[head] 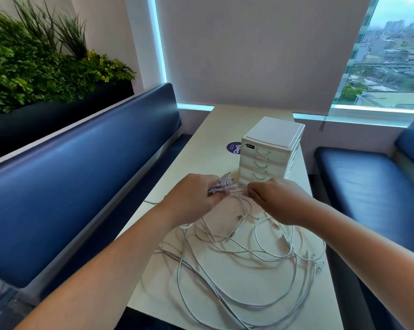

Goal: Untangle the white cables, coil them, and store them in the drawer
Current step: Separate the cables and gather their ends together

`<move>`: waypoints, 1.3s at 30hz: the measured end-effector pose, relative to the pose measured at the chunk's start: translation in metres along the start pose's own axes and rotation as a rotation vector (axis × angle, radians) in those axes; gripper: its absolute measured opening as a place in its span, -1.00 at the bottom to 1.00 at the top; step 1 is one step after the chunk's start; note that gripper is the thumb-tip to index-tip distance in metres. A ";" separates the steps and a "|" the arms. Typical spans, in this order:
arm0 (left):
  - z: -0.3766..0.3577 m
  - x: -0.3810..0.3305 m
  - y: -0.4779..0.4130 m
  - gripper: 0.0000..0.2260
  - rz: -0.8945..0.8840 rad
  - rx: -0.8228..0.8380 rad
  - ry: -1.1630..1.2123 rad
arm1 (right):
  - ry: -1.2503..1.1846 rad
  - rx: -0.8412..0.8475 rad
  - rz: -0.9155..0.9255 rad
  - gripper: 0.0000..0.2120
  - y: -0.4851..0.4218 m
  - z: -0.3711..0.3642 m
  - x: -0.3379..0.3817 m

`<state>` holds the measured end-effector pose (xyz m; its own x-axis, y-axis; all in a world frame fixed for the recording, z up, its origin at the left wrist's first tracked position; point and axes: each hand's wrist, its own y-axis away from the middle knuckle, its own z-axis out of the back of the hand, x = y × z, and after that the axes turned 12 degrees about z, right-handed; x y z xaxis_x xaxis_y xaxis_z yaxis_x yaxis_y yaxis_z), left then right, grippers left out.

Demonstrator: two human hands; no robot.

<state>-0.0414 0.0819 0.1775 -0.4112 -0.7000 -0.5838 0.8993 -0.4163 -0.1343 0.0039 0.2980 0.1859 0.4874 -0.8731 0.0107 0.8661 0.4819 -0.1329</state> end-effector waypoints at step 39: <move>0.007 0.017 0.006 -0.71 0.134 -0.009 0.006 | 0.048 -0.192 -0.111 -0.71 -0.009 0.000 0.015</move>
<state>-0.0437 0.0636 0.1725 -0.2863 -0.7454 -0.6020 0.9474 -0.3142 -0.0614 0.0037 0.2810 0.1876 0.3801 -0.9249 -0.0112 0.8749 0.3635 -0.3200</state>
